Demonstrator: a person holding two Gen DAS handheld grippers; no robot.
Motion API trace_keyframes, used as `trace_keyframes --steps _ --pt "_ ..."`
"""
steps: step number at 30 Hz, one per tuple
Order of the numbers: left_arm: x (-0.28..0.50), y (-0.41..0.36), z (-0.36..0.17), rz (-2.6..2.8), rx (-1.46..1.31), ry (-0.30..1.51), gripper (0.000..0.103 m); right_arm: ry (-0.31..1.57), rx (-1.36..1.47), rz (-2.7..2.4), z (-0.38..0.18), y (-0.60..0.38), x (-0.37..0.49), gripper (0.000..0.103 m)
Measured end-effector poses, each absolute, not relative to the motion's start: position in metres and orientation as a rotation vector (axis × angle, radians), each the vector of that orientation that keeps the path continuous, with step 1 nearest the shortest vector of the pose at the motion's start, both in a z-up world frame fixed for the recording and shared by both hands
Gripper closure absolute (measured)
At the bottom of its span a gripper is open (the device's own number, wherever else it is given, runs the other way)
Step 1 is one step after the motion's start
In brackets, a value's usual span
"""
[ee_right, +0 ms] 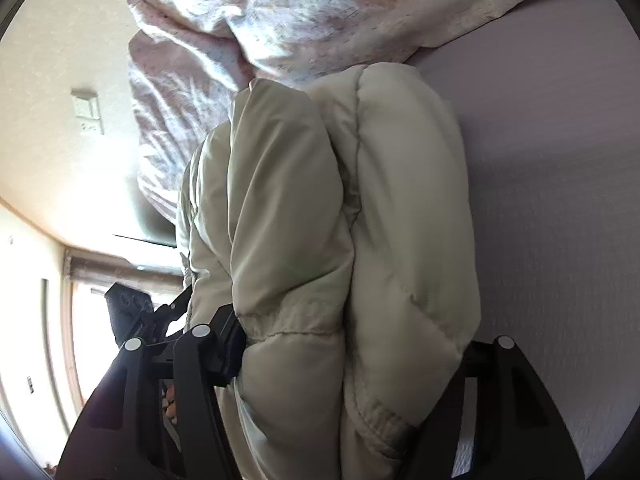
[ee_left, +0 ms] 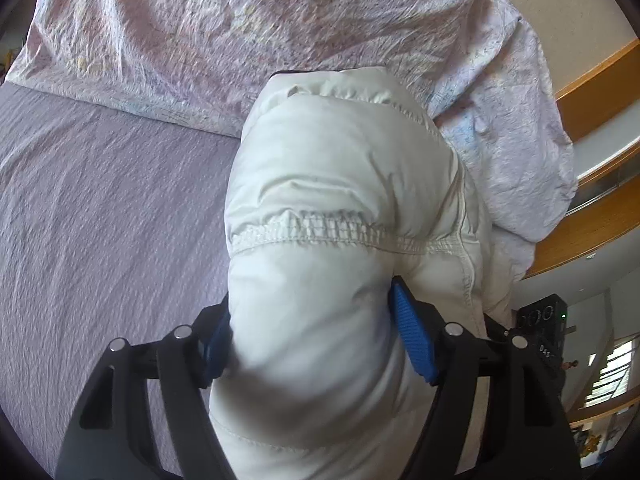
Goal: Fold large clothes
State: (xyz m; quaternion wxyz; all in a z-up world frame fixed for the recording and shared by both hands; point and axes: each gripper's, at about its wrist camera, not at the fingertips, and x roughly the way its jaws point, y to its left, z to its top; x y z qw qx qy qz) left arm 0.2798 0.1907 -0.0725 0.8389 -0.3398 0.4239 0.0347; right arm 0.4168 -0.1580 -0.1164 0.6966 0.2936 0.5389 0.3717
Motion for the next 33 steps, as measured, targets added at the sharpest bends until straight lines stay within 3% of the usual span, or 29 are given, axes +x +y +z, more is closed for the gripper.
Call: trace_keyframes --steps 3,11,20,22,26,33 --pt "0.286 0.185 -0.072 0.095 -0.669 0.898 0.028 1.206 0.638 0.791 -0.117 -0.161 0.415 0.036" --pt "0.282 0.179 -0.056 0.163 -0.561 0.874 0.022 1.170 0.449 0.630 -0.084 -0.177 0.407 0.010" --pt "0.277 0.134 -0.020 0.206 -0.378 0.736 0.015 0.862 0.145 0.387 -0.018 -0.180 0.388 0.009" --pt "0.287 0.120 -0.023 0.201 -0.349 0.742 0.014 0.826 0.107 0.429 -0.013 -0.169 0.384 0.015" --pt "0.295 0.105 -0.033 0.254 -0.253 0.737 0.013 0.796 -0.025 0.478 -0.016 -0.129 0.380 0.043" --pt "0.310 0.102 -0.051 0.303 -0.168 0.708 0.005 0.841 -0.103 0.480 -0.047 -0.090 0.389 0.045"
